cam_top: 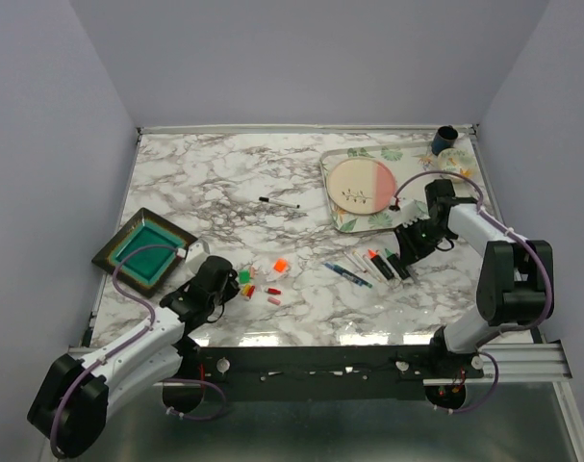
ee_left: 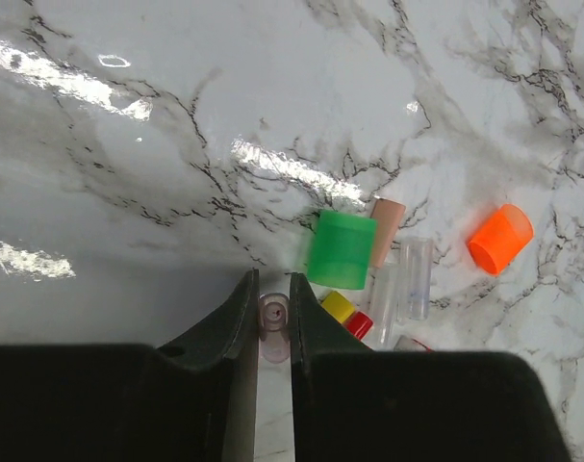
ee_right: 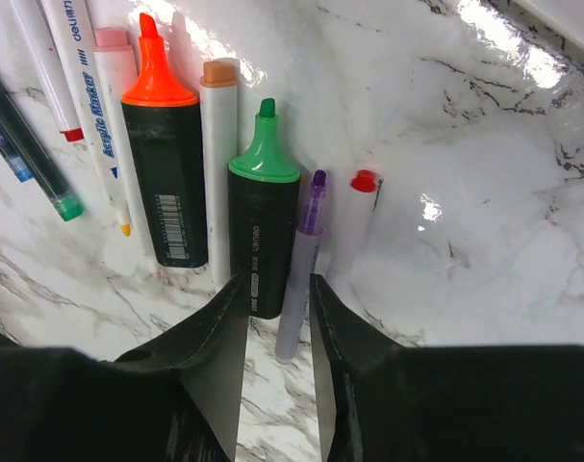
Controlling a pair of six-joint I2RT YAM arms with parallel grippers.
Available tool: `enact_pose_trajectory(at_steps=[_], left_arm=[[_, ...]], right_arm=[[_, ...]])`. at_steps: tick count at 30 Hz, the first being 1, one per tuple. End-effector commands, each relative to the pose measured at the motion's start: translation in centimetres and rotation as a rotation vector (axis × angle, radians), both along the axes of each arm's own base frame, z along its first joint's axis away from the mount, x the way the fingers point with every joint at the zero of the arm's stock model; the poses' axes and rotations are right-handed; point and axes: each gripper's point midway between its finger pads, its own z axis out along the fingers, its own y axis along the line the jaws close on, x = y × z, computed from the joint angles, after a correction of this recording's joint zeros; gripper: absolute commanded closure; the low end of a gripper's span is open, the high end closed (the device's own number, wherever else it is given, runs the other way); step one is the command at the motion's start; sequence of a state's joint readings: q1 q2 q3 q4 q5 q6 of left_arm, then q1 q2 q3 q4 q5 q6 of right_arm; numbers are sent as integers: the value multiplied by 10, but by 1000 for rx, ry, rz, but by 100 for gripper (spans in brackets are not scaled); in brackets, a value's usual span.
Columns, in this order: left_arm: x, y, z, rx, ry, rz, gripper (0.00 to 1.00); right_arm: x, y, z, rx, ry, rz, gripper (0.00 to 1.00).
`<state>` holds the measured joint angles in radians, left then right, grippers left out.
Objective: Open the pen caps
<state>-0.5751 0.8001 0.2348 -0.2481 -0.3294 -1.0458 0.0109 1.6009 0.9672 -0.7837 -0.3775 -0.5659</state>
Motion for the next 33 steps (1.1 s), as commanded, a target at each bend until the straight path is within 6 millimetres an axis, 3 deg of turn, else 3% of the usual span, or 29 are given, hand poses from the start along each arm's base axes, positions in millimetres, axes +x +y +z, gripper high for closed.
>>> enact_pose_trajectory(at_steps=[1,10,15,16,19,20,22,23,25,26,27,28,29,30,31,32,33], left_arm=[[-1,4,-11,16,19,19,74],[2,7,2,22,-1,33,50],[12,9,26,22,-64,50,44],[14,9,31,32,-76,45,39],[32,6,57,47,-138,45,25],[42,2,76,36,-175,52,22],[56,-4,83,43,-175,56,10],[68,-11,101,26,-202,53,7],[84,-25,101,21,-175,31,3],[100,-34,121,-3,-197,29,2],[108,-41,106,16,-132,13,2],[115,-47,107,16,-108,5,2],[136,-58,133,-8,-136,6,2],[140,-57,107,45,-28,17,2],[147,-57,105,63,3,46,2],[168,-65,130,44,-23,76,2],[168,-61,100,104,94,107,2]], right_arm=[[10,0,20,11,-68,-3,61],[14,6,36,46,-128,8,60],[16,10,50,70,-175,24,60],[16,12,53,80,-186,26,60],[17,17,65,106,-229,42,59],[17,18,68,115,-242,51,59],[17,22,80,137,-286,62,59],[18,23,83,141,-302,66,59],[18,26,91,157,-336,70,59],[18,26,98,159,-364,74,59],[20,27,101,162,-385,75,59],[19,28,105,165,-400,78,59],[19,28,111,168,-424,77,59],[20,29,115,173,-441,78,59],[19,29,115,174,-447,79,59],[20,30,118,176,-460,79,59],[20,30,123,177,-478,80,59]])
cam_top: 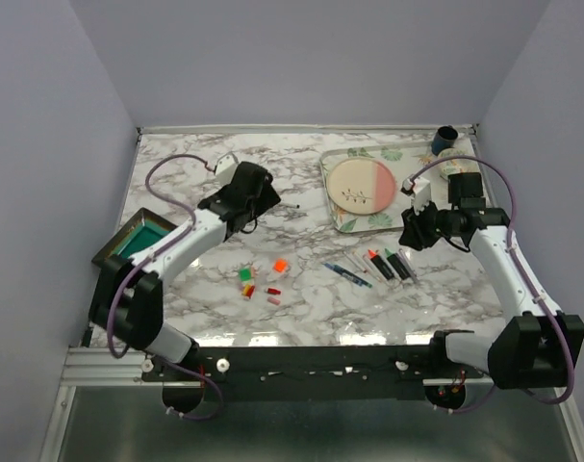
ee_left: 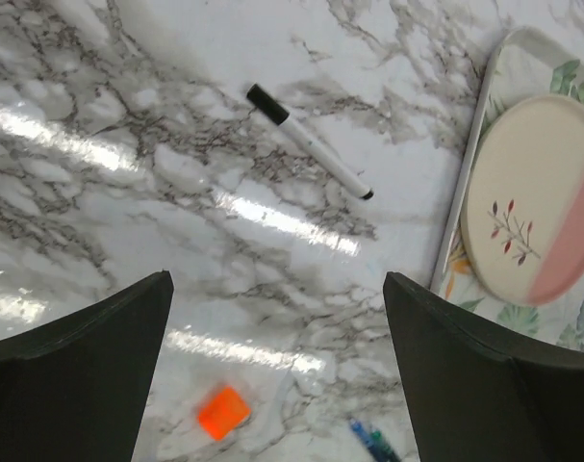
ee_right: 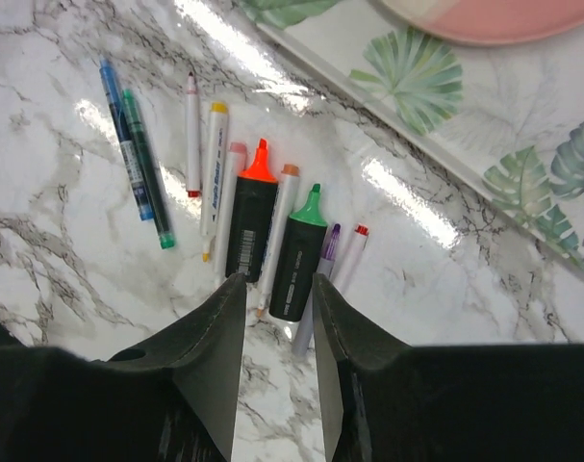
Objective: Open the pen caps
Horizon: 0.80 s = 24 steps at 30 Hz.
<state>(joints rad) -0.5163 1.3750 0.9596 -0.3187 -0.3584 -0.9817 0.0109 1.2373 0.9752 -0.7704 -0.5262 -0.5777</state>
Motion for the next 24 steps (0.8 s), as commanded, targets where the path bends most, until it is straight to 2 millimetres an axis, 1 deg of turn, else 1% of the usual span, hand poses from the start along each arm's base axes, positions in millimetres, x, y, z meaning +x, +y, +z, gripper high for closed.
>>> enact_pose_trajectory(at_steps=[1,2,3,4,5,6,8,9,13,15,19,24], left_arm=[[32,-5,-20,86,198,84,3],[38,-9,-25,94,226,88,4],[50,-17,-33,106,269,86,5],[57,-19,-37,104,290,95,6],[60,-26,-42,93,312,85,7],[71,-31,-51,97,339,91,10],[82,-36,-59,97,358,95,16],[91,-38,-65,105,370,103,16],[108,-39,-81,113,406,136,24],[116,-36,-89,119,423,160,25],[120,-31,-103,144,467,193,27],[117,-27,-121,181,523,189,32]], right_arm=[[5,5,21,36,-95,21,59],[6,5,22,35,-102,21,59],[5,5,23,36,-107,21,59],[5,5,24,36,-111,21,59],[5,6,25,36,-114,23,59],[5,6,25,36,-113,23,59],[4,6,26,38,-118,26,59],[4,6,26,38,-118,26,59],[2,9,29,53,-124,37,59],[1,9,30,55,-126,40,59],[1,10,33,59,-136,44,59],[0,10,33,57,-136,44,59]])
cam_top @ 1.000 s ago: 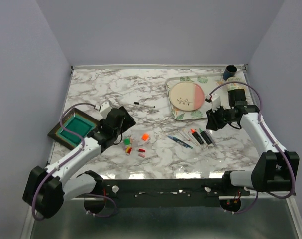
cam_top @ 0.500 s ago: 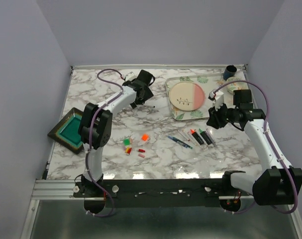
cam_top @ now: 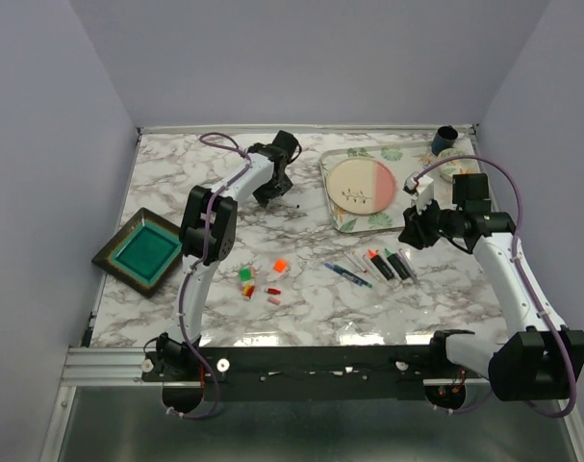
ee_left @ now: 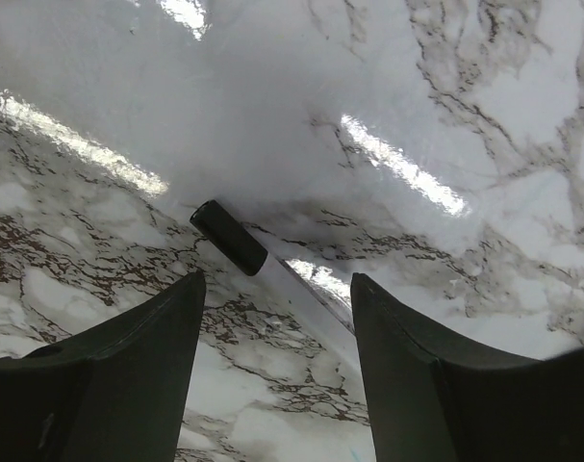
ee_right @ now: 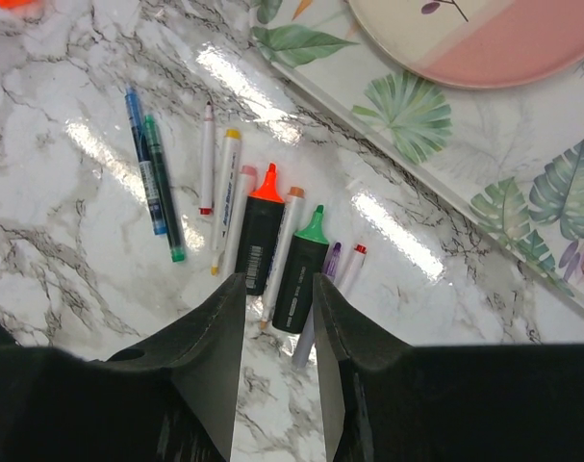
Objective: Open the pen caps
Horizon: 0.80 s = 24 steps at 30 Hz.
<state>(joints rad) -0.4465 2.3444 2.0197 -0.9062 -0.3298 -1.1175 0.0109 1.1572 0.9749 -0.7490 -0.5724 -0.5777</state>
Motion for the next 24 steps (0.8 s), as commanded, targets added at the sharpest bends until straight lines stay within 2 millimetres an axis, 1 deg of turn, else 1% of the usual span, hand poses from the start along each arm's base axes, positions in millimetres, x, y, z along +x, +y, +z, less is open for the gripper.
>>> enact_pose_trajectory(at_steps=[1,3,6,7,9,10,13,14,15,16,17,19,20,22,23,24], left_arm=[[-14,14,-17,62,91,11,35],[-16,17,-21,76,105,3,37],[-18,19,-21,84,104,-7,48],[-19,19,-20,86,102,-10,55],[-20,21,-18,89,95,-25,64],[-21,21,-16,91,91,-30,73],[-23,22,-9,89,75,-49,81],[-24,21,-8,80,73,-62,87],[-24,19,-4,62,55,-80,90],[-26,13,-2,26,53,-105,93],[-25,8,0,1,41,-126,100],[-28,-3,10,-71,-6,-177,100],[-28,-9,14,-102,-30,-203,100],[-28,-18,34,-174,-139,-259,100],[-33,-30,42,-246,-168,-311,100],[-33,-39,62,-314,-282,-352,100]], right_arm=[[1,3,8,20,-36,19,59],[1,3,9,21,-39,22,59],[0,4,9,24,-37,27,59],[-1,5,8,27,-36,29,59],[-1,5,10,29,-43,31,59],[-2,6,11,33,-44,36,59],[-2,7,11,37,-44,39,59],[-3,8,11,41,-44,43,59],[-4,9,11,47,-40,49,59],[-5,11,12,57,-40,59,59],[-10,19,14,94,-36,98,59],[-18,28,16,148,-15,139,60],[-24,37,22,199,-17,189,60],[-31,45,24,243,6,223,60],[-35,49,27,272,6,252,60],[-37,52,27,283,12,264,60]])
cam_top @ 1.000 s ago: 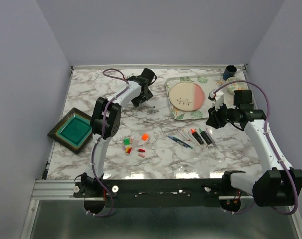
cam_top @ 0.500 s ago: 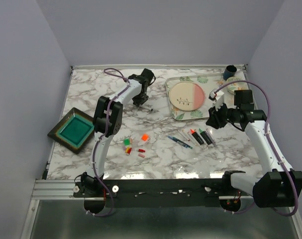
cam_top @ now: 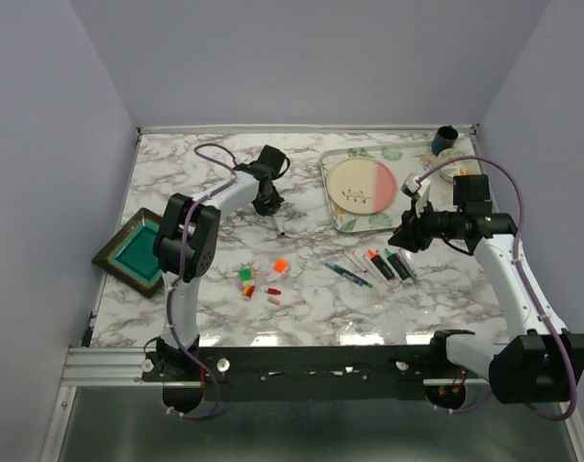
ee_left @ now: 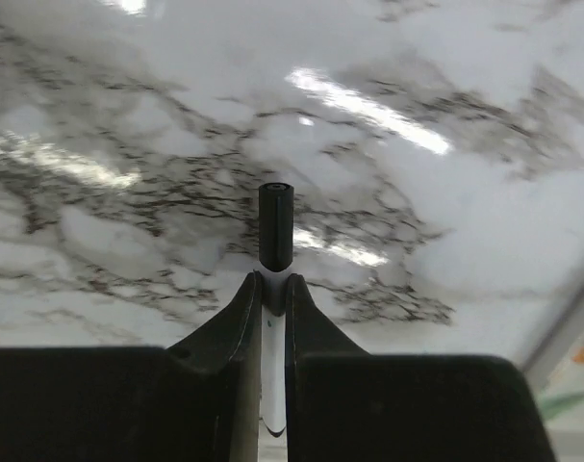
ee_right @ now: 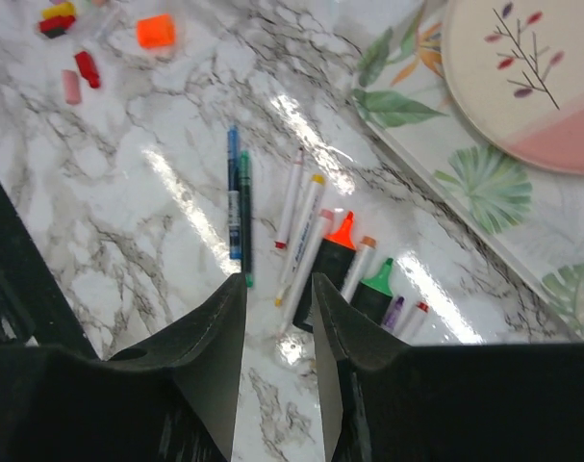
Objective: Open the pen caps
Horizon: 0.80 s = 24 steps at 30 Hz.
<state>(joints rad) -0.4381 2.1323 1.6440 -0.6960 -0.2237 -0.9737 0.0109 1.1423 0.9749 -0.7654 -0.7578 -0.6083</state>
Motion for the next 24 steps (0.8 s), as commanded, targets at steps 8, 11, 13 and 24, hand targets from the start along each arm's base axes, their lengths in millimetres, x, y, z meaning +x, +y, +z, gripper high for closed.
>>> enact_pose_trajectory(at_steps=[8,11,13,24], left_arm=[[-59,-118,175,-818,-657,-506,100],[-83,-132,195,-897,-724,-540,100],[-102,-146,207,-948,-767,-552,100],[-143,-194,232,-1042,-871,-559,100]], right_arm=[[-49,61,35,315,35,261,59],[-63,77,45,413,34,339,53],[-64,82,50,449,29,352,49],[-27,83,34,505,211,39,42]])
